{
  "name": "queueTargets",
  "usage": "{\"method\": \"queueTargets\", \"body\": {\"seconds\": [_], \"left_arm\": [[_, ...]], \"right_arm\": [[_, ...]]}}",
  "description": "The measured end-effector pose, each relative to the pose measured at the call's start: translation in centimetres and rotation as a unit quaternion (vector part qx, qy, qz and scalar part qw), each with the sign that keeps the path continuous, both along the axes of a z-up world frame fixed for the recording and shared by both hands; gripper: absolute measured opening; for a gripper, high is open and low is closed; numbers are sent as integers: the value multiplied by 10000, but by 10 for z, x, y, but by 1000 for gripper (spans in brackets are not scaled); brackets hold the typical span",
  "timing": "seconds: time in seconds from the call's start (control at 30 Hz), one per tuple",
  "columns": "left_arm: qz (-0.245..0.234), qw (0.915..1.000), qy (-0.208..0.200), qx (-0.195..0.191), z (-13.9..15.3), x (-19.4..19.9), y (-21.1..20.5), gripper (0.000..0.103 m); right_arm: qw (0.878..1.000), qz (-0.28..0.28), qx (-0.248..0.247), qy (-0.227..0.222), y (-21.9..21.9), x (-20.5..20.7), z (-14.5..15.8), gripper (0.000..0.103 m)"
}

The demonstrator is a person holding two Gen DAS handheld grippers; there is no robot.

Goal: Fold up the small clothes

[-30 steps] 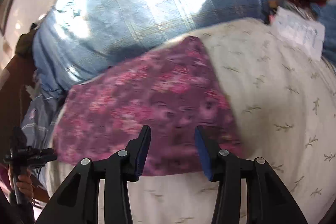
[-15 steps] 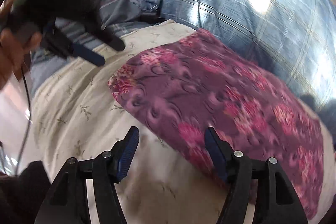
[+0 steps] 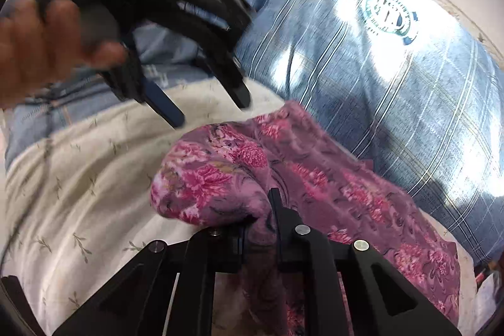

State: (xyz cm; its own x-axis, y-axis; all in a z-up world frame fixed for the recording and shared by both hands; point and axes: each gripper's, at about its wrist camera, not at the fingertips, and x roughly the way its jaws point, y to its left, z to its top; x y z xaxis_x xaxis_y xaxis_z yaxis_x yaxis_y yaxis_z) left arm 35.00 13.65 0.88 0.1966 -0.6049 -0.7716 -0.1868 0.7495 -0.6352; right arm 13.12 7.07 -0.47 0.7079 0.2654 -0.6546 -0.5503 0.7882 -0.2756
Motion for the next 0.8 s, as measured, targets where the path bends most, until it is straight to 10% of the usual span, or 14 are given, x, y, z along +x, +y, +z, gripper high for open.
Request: {"method": "queueTargets", "body": {"seconds": [0.2, 0.3, 0.8], "left_arm": [[-526, 9980, -148, 307, -4, 35, -54, 65], [-810, 9948, -168, 589, -4, 43, -79, 10], [-1405, 9696, -1648, 1139, 100, 15, -206, 6]], "right_arm": [[9992, 189, 335, -57, -13, -6, 19, 8], [9987, 173, 480, 62, -22, -3, 19, 8], [9602, -958, 2511, 764, -164, -5, 58, 6]]}}
